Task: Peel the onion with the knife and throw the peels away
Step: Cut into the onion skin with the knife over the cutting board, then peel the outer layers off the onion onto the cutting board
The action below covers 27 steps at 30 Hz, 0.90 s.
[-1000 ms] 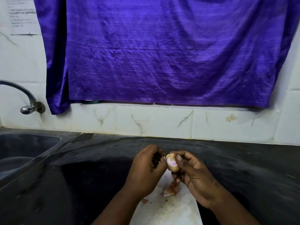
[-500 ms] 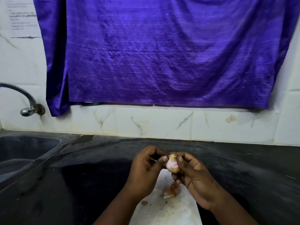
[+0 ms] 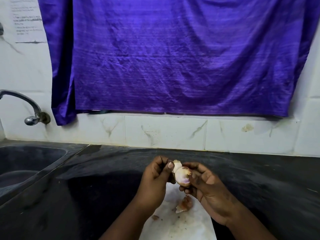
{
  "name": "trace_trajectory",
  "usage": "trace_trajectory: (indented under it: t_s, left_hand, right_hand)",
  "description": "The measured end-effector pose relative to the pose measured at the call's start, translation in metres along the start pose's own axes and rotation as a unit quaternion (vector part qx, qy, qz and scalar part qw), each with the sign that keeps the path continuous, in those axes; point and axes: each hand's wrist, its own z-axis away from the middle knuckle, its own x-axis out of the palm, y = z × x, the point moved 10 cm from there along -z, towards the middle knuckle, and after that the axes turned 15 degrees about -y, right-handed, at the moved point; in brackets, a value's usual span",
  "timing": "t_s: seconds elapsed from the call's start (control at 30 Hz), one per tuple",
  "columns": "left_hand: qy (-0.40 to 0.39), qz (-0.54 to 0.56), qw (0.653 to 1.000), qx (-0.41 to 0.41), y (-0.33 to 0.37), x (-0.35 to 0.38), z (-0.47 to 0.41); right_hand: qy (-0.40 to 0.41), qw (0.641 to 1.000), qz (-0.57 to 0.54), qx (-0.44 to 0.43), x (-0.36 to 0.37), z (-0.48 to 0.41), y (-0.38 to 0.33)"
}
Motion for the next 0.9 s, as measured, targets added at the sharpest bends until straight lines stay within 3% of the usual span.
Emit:
trace_trajectory:
  t_s: [0.17, 0.33, 0.43, 0.63, 0.8, 0.9]
  left_hand:
    - [0.044, 0.072, 0.996, -0.019, -0.004, -0.008, 0.001]
    - [0.082, 0.064, 0.991, -0.08, -0.024, -0.024, 0.004]
    - [0.107, -0.018, 0.985, -0.138, -0.034, -0.038, 0.007]
    - [-0.02, -0.297, 0.94, -0.165, -0.031, -0.022, 0.004]
    - [-0.043, -0.303, 0.94, -0.149, -0.021, -0.014, 0.004]
    - [-0.001, -0.261, 0.962, -0.083, 0.0, -0.014, 0.004]
  right_hand:
    - [-0.014, 1.0, -0.025, -0.004, 0.004, -0.001, 0.0]
    - [-0.024, 0.999, -0.042, -0.007, 0.007, -0.001, 0.0]
    - [-0.016, 0.996, -0.082, -0.02, 0.005, 0.0, -0.008]
    - [0.004, 0.996, -0.091, -0.008, 0.003, 0.001, -0.005]
    - [0.023, 0.997, -0.078, 0.017, -0.001, 0.001, 0.0]
    - [0.027, 0.996, -0.086, 0.02, -0.002, 0.002, 0.001]
